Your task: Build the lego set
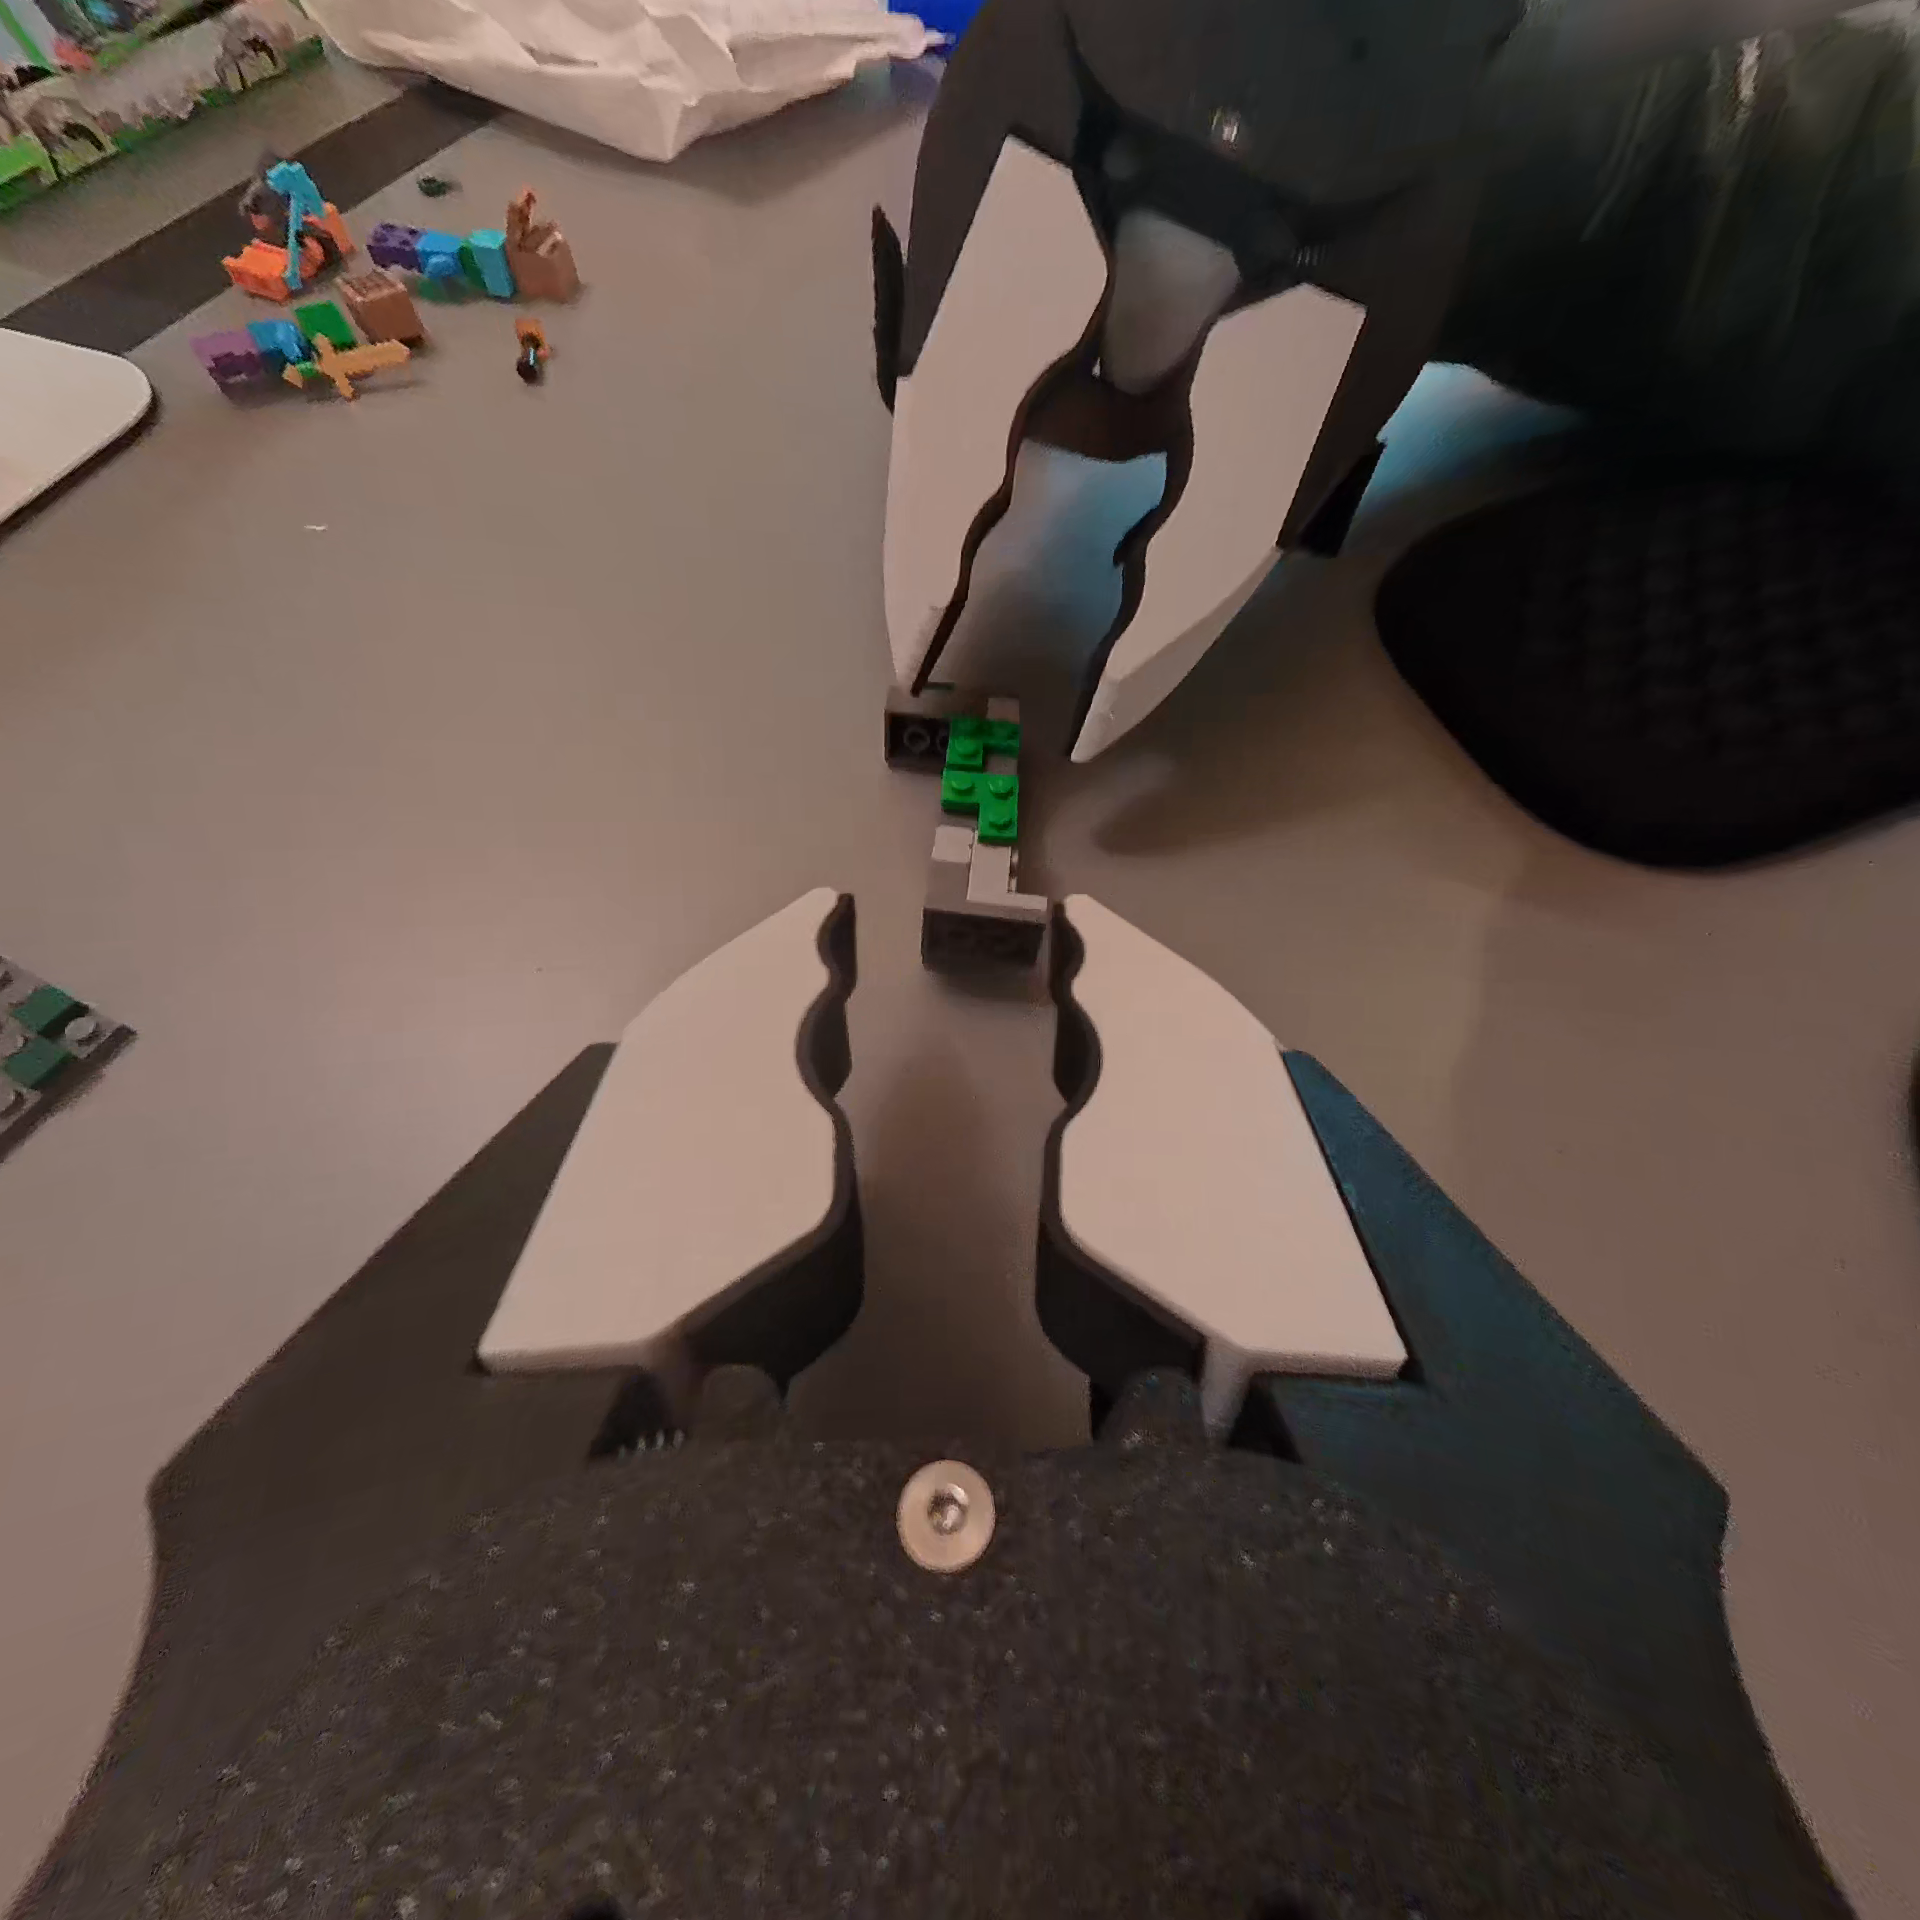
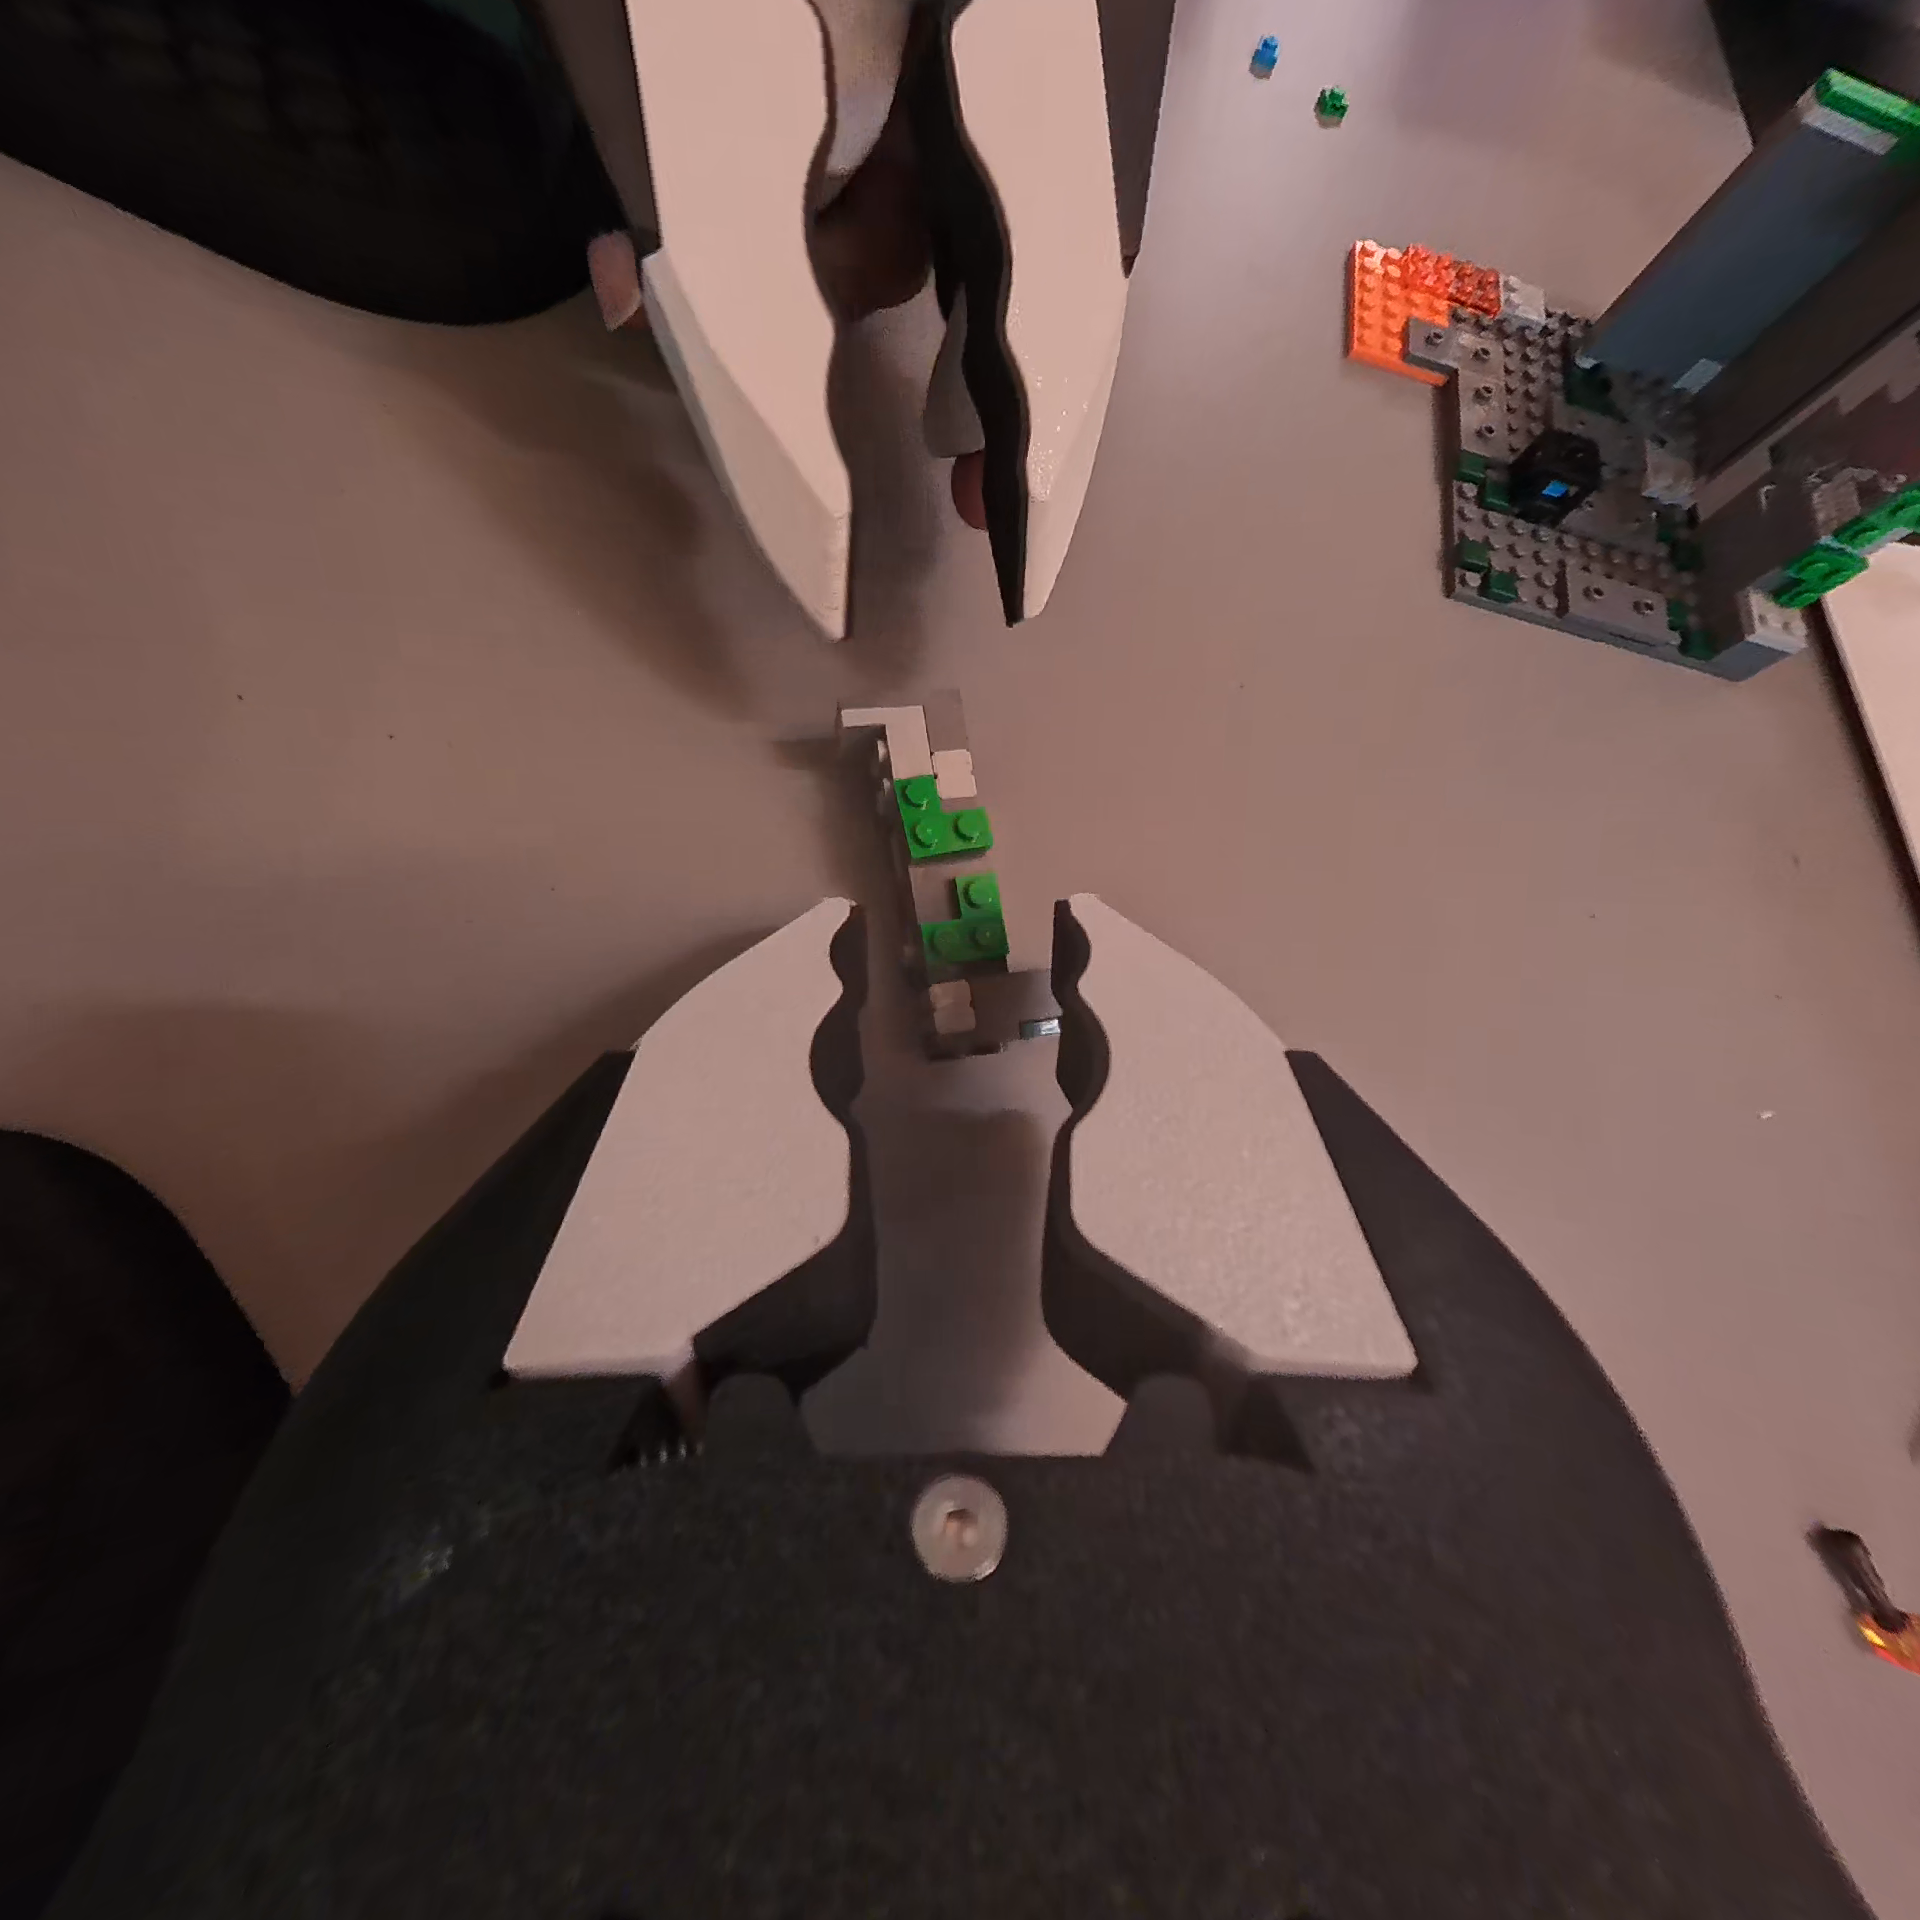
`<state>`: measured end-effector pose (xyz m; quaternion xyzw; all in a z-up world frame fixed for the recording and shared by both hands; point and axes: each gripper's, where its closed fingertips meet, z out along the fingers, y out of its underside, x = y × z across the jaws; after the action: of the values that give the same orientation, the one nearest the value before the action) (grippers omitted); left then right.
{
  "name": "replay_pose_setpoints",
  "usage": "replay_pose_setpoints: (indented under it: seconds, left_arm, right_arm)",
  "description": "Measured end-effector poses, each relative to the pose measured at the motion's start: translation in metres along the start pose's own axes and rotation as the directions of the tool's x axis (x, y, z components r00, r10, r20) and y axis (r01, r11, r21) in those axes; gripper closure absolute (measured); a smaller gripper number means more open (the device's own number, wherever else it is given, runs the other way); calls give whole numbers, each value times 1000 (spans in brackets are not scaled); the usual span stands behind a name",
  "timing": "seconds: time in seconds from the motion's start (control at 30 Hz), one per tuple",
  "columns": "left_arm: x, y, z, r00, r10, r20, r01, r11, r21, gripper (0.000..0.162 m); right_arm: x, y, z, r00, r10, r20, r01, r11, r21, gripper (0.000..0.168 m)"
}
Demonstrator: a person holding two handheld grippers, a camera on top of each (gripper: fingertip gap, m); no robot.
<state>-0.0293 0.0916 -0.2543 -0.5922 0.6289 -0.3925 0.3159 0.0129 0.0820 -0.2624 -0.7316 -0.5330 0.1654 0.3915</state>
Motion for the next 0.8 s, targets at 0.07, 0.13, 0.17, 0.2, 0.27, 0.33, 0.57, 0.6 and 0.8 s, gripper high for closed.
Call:
replay_pose_setpoints:
  seconds: [0.07,0.13,0.17,0.2,0.27,0.33,0.57,0.6,0.8]
  left_arm:
    - [-1,5,2,1000,21,6,-20,999,-34,116]
    - [-1,10,4,999,44,15,-43,997,-67,110]
    - [0,12,6,998,55,16,-53,995,-83,108]
    - [1,14,8,998,65,13,-63,993,-100,107]
    - [4,18,11,996,84,7,-82,988,-130,106]
    - [5,19,13,995,95,8,-93,986,-141,108]
    - [8,21,18,994,112,-4,-111,980,-167,117]
    - [8,21,18,993,115,-6,-114,979,-170,119]
    - [8,22,21,992,124,-2,-123,975,-183,123]
  right_arm:
    - [1,0,-2,1000,3,-6,-3,1000,12,135]
    - [3,-2,-6,1000,7,-16,-6,999,32,135]
    - [4,-3,-9,1000,8,-22,-7,999,42,135]
    - [5,-4,-11,1000,8,-27,-6,999,51,135]
    - [6,-7,-17,999,9,-39,-7,998,66,135]
    - [7,-9,-21,999,10,-50,-6,997,80,135]
    - [6,-10,-27,998,7,-59,-2,996,85,135]
    - [6,-10,-27,998,4,-57,1,997,81,135]
    - [-1,-10,-21,999,-9,-32,11,998,64,135]
